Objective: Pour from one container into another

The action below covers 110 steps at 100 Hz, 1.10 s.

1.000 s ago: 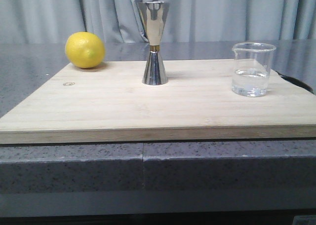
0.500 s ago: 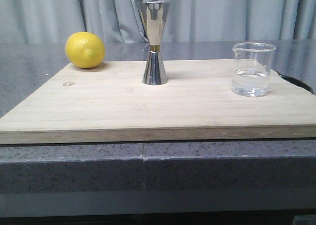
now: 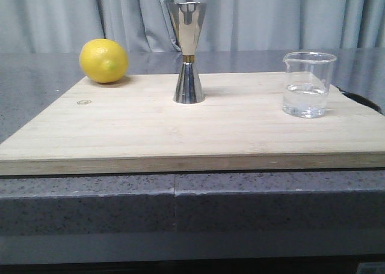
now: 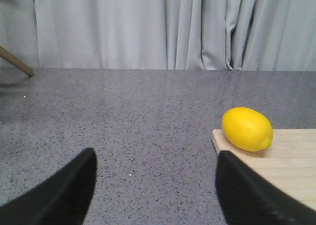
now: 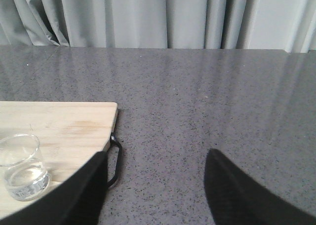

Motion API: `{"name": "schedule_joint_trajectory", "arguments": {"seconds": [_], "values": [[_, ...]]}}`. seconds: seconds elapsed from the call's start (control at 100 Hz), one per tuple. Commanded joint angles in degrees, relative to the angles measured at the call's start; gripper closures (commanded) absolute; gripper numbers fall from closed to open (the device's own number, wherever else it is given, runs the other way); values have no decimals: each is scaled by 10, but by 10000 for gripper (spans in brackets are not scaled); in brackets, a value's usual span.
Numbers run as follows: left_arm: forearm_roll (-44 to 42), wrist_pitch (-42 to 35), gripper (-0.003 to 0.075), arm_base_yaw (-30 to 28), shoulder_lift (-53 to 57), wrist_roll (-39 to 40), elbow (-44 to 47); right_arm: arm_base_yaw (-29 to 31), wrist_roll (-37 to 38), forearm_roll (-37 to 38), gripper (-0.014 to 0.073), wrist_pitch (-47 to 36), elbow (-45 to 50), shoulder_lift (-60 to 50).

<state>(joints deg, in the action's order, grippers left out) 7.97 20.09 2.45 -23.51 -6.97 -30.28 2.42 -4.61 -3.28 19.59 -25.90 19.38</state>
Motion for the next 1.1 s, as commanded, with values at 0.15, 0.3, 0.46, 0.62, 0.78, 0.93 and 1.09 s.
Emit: {"name": "schedule_joint_trajectory", "arguments": {"seconds": [0.15, 0.3, 0.46, 0.62, 0.78, 0.93, 1.09], "values": [[9, -44, 124, -2, -7, 7, -18, 3, -2, 1, 151, -41, -20, 10], [13, -45, 124, -2, -7, 7, -18, 3, -2, 0, 151, -44, -20, 10], [22, -42, 124, -2, -7, 7, -18, 3, -2, 0, 151, -45, -20, 10], [23, -29, 123, -2, -7, 7, -18, 3, -2, 1, 149, -40, -20, 10], [23, 37, 121, -2, -18, 7, -44, 3, -2, 3, 64, -37, -21, 10], [23, 115, 122, -2, -50, 5, -97, 3, -2, 0, 26, -5, -26, 11], [68, 198, 122, -2, -105, -65, -156, 3, -2, 0, 26, 63, -51, 11]]}}
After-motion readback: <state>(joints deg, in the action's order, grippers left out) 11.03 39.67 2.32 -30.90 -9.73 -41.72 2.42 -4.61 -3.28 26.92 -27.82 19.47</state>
